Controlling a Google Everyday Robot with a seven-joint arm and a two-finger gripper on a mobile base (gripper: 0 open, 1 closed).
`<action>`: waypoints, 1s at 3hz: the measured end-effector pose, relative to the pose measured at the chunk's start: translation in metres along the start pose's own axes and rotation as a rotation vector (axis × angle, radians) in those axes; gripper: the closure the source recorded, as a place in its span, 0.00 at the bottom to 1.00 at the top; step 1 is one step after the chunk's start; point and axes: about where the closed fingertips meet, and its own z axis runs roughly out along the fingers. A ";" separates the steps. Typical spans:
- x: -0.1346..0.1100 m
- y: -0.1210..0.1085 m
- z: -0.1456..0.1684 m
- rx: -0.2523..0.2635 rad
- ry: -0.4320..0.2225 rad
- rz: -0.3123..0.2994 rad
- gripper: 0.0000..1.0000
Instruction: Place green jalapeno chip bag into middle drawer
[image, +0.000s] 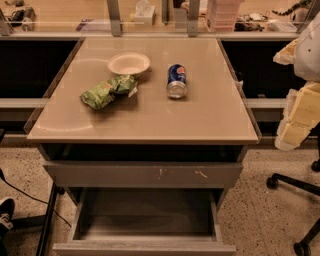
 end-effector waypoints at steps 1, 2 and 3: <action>-0.001 -0.001 -0.001 0.003 -0.004 -0.002 0.00; -0.031 -0.018 0.023 -0.029 -0.104 -0.061 0.00; -0.094 -0.035 0.066 -0.086 -0.275 -0.163 0.00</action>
Offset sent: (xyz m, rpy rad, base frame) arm 0.0788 0.0729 -0.0321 0.2351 -0.0018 0.2443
